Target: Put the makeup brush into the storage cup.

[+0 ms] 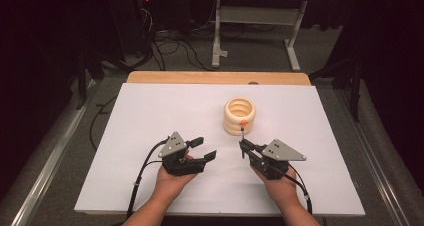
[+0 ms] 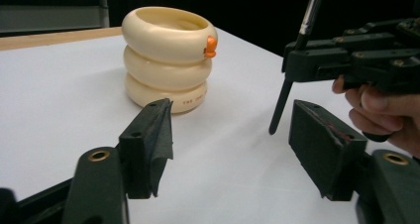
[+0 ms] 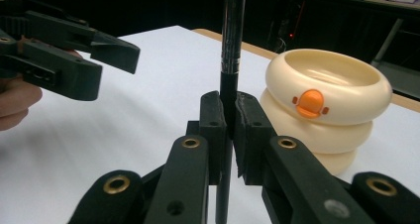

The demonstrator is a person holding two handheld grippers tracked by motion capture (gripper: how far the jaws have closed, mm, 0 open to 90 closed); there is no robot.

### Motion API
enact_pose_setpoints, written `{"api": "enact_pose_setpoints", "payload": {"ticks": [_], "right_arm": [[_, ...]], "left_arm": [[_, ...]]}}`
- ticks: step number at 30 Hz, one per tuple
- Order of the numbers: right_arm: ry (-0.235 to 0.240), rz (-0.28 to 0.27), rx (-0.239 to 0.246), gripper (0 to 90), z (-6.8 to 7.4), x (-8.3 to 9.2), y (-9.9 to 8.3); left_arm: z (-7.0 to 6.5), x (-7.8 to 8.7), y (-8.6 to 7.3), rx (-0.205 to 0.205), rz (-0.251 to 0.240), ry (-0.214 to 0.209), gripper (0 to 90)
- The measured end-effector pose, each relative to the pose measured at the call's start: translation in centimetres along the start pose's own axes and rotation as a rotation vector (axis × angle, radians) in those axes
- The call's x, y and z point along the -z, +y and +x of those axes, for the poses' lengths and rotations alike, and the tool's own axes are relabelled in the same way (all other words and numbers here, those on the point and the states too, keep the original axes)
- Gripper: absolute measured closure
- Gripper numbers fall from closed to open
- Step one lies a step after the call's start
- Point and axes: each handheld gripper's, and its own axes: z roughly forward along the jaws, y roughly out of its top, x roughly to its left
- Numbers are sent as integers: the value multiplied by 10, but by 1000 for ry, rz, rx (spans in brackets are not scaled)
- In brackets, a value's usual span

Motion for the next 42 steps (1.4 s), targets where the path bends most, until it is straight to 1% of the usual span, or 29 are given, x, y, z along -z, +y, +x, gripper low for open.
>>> {"api": "enact_pose_setpoints", "payload": {"ticks": [1, 4, 6, 7, 8, 10, 11, 13, 14, 15, 18, 19, 23, 27, 28, 31, 32, 34, 36, 37, 40, 42], "right_arm": [[-2, 1, -12, 861, 0, 1, 0], [-14, -2, -3, 861, -3, 2, 0], [-18, -2, -15, 861, -5, 4, 0], [-21, -3, -7, 861, -6, 4, 0], [-20, -5, -18, 861, -7, 4, 0], [-29, -4, -9, 861, -9, 6, 0], [-30, 0, -20, 861, -9, 6, 0], [-33, -7, -16, 861, -11, 7, 0], [-39, -3, -25, 861, -11, 8, 0], [-42, -9, -21, 861, -12, 8, 0], [-44, -13, -29, 861, -14, 9, 0], [-48, -13, -22, 861, -16, 10, 1], [-61, -17, -33, 861, -20, 12, 1], [-75, -25, -51, 861, -25, 15, 0], [-83, -24, -47, 861, -27, 16, 0], [-88, -25, -54, 861, -30, 17, 0], [-89, -26, -58, 861, -31, 17, 0], [-99, -29, -51, 861, -33, 17, 0], [-100, -29, -63, 861, -35, 18, 0], [-105, -29, -60, 861, -36, 18, 0], [-113, -31, -74, 861, -39, 18, 0], [-118, -39, -74, 861, -41, 18, 1]], "left_arm": [[1, 2, 0, -6, 3, 4, 321], [3, 9, 1, -11, 2, 22, 292], [5, 14, 1, -13, 4, 33, 281], [6, 17, 1, -10, 5, 41, 275], [9, 20, 1, -3, 8, 44, 263], [12, 25, 0, 3, 10, 55, 255], [14, 29, -2, 1, 12, 67, 251], [16, 33, -3, 0, 12, 81, 244], [18, 34, -4, 0, 14, 88, 239], [19, 36, -5, 2, 15, 93, 235], [22, 40, -7, 4, 13, 109, 223], [23, 41, -7, 4, 12, 114, 219], [25, 42, -10, -1, 9, 129, 201], [26, 42, -14, 3, 7, 136, 185], [26, 42, -15, 5, 5, 138, 179], [27, 43, -18, 16, -7, 140, 174], [27, 43, -19, 9, -4, 141, 173], [26, 43, -20, -8, 3, 145, 170], [25, 42, -21, -15, 8, 145, 165], [24, 42, -21, -20, 6, 142, 164], [24, 42, -21, -22, 3, 137, 162], [23, 42, -21, -25, 3, 134, 156]]}}
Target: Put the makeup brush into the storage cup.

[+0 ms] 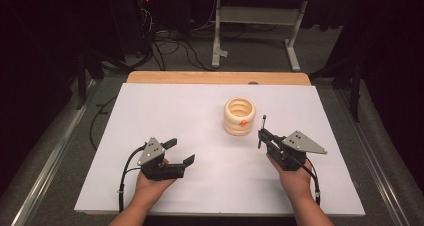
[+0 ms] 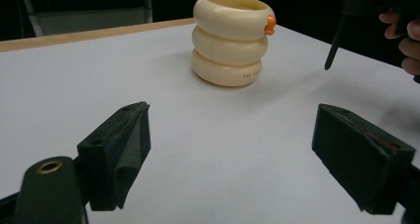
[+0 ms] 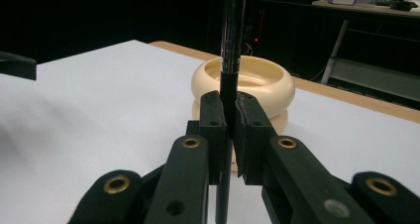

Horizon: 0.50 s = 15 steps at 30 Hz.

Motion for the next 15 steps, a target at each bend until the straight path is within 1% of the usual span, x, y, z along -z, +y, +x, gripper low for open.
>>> {"api": "enact_pose_setpoints", "payload": {"ticks": [2, 4, 6, 9, 11, 15], "right_arm": [[-5, 1, -15, 861, -1, 0, 1], [-9, -5, -14, 861, -3, -1, 2], [-11, -2, -28, 861, -4, -2, 3], [-19, -2, -20, 861, -5, -3, 6], [-21, -2, -29, 861, -5, -3, 9], [-24, -7, -18, 861, -7, -6, 13]], "left_arm": [[-1, 0, 0, -1, -2, -5, 147], [-1, 0, 1, -4, -3, -7, 138], [-3, 1, 1, -2, -6, -13, 126], [-5, 1, 2, -11, -2, -16, 110], [-5, 0, 2, -5, 3, -17, 92], [-4, -1, 2, 7, 12, -27, 53]]}}
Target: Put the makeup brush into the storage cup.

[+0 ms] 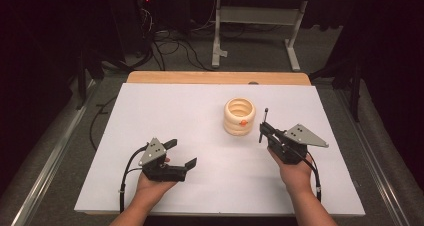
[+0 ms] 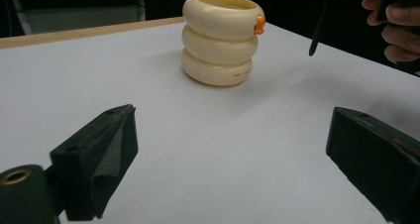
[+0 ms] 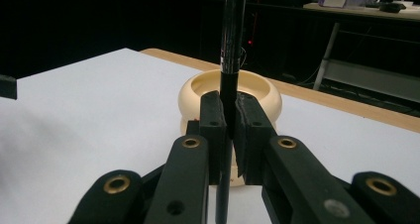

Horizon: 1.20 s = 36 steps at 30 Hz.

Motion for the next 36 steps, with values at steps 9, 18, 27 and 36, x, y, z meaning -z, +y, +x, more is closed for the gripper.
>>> {"api": "enact_pose_setpoints", "payload": {"ticks": [9, 18, 27, 36], "right_arm": [[3, -18, -20, 861, -4, -6, 10], [-6, -35, -25, 861, -8, -11, 24], [-13, -41, -16, 861, -12, -17, 34], [-20, -39, -27, 861, -15, -24, 36]], "left_arm": [[0, 0, 1, -5, -1, 10, 3], [-1, 1, 1, -8, -3, 0, 4], [-1, 2, 1, -5, -9, -5, 4], [-1, 2, 1, -8, -9, -7, 4]]}}
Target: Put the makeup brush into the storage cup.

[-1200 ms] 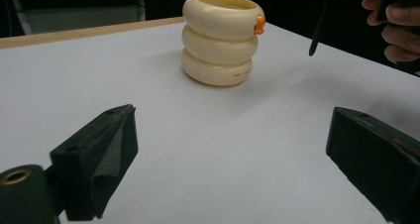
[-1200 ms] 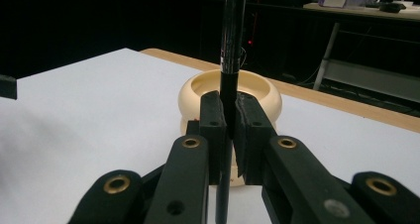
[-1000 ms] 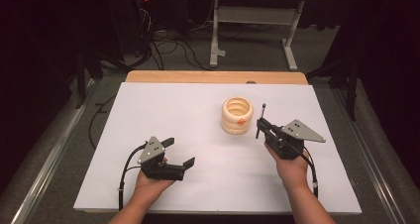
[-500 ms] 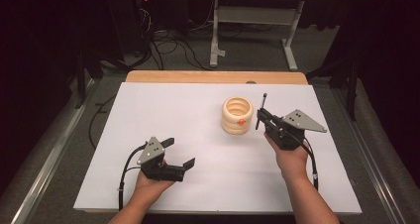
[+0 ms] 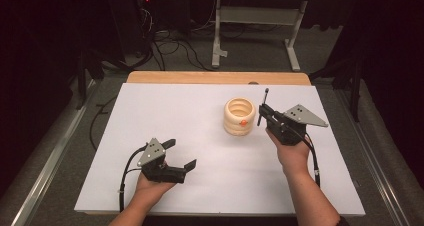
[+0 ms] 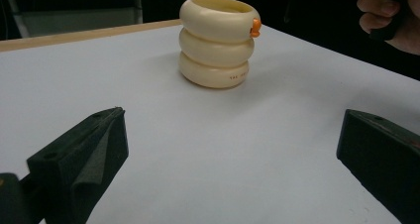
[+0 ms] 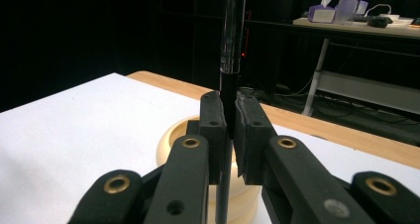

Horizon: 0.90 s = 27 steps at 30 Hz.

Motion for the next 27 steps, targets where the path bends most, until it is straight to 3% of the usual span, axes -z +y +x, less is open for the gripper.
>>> {"api": "enact_pose_setpoints", "payload": {"ticks": [27], "right_arm": [[19, -6, 11, 861, 9, -33, 30]], "left_arm": [[1, 2, 1, -10, -1, -11, 10]]}}
